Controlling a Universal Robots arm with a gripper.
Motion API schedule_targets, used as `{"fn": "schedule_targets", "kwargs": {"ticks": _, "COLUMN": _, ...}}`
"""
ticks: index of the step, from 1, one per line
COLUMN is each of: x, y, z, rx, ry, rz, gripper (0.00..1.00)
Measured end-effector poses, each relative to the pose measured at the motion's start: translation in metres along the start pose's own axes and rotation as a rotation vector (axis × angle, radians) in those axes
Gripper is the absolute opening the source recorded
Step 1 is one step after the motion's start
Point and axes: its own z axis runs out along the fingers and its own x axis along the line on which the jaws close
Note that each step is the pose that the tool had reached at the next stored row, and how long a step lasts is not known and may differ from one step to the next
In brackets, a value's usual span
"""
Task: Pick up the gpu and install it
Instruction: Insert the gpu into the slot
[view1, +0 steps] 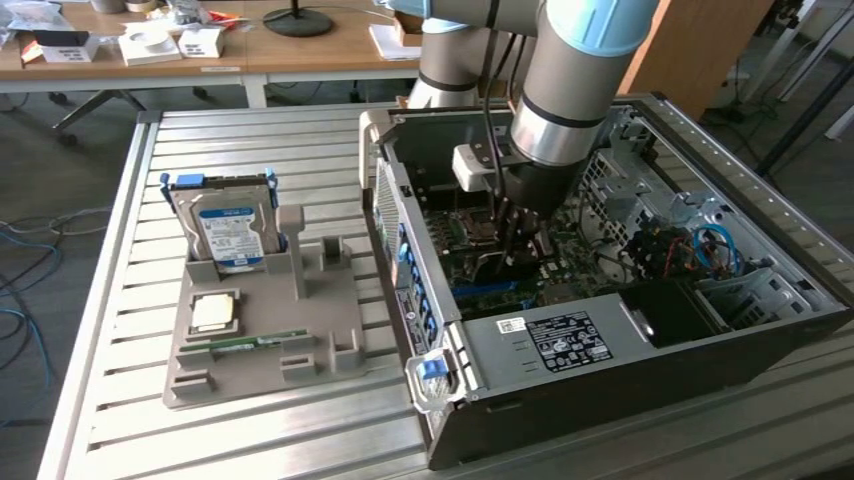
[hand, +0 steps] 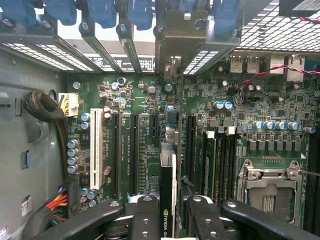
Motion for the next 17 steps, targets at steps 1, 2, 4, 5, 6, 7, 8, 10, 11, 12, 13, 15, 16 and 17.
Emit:
{"fn": "schedule_targets", "kwargs": {"ticks": 1, "x": 0.0, "y": 0.0, "z": 0.0002, "rx": 0.0, "ry": 0.0, "rz": 0.0, "gripper": 0.26}}
{"fn": "schedule_targets", "kwargs": {"ticks": 2, "x": 0.0, "y": 0.0, "z": 0.0002, "rx": 0.0, "ry": 0.0001, "rz": 0.0, "gripper": 0.26}}
{"fn": "schedule_targets", "kwargs": {"ticks": 4, "x": -0.0001, "y": 0.0, "z": 0.0003, "rx": 0.0, "ry": 0.0, "rz": 0.0, "gripper": 0.26}}
{"fn": "schedule_targets", "kwargs": {"ticks": 5, "x": -0.0001, "y": 0.0, "z": 0.0003, "rx": 0.0, "ry": 0.0, "rz": 0.0, "gripper": 0.26}}
{"fn": "schedule_targets", "kwargs": {"ticks": 6, "x": -0.0001, "y": 0.0, "z": 0.0006, "rx": 0.0001, "ry": -0.0001, "rz": 0.0, "gripper": 0.26}}
{"fn": "schedule_targets", "kwargs": {"ticks": 7, "x": -0.0001, "y": 0.0, "z": 0.0009, "rx": 0.0002, "ry": -0.0002, "rz": 0.0, "gripper": 0.26}}
{"fn": "schedule_targets", "kwargs": {"ticks": 8, "x": -0.0001, "y": 0.0, "z": 0.0009, "rx": 0.0001, "ry": -0.0002, "rz": 0.0, "gripper": 0.26}}
{"fn": "schedule_targets", "kwargs": {"ticks": 10, "x": -0.0001, "y": 0.0, "z": 0.0009, "rx": 0.0, "ry": -0.0001, "rz": 0.0, "gripper": 0.26}}
{"fn": "schedule_targets", "kwargs": {"ticks": 11, "x": -0.0001, "y": 0.0, "z": 0.0009, "rx": 0.0, "ry": -0.0001, "rz": 0.0, "gripper": 0.26}}
{"fn": "schedule_targets", "kwargs": {"ticks": 12, "x": 0.0, "y": 0.0, "z": 0.0009, "rx": 0.0, "ry": 0.0, "rz": 0.0, "gripper": 0.26}}
{"fn": "schedule_targets", "kwargs": {"ticks": 13, "x": 0.0, "y": 0.0, "z": 0.001, "rx": 0.0, "ry": 0.0, "rz": 0.0, "gripper": 0.26}}
{"fn": "schedule_targets", "kwargs": {"ticks": 15, "x": 0.0, "y": 0.0, "z": 0.0015, "rx": 0.0, "ry": -0.0001, "rz": 0.0, "gripper": 0.26}}
{"fn": "schedule_targets", "kwargs": {"ticks": 16, "x": 0.0, "y": 0.0, "z": 0.0017, "rx": 0.0, "ry": -0.0001, "rz": 0.0, "gripper": 0.26}}
{"fn": "schedule_targets", "kwargs": {"ticks": 17, "x": 0.0, "y": 0.0, "z": 0.0018, "rx": 0.0, "ry": 0.0, "rz": 0.0, "gripper": 0.26}}
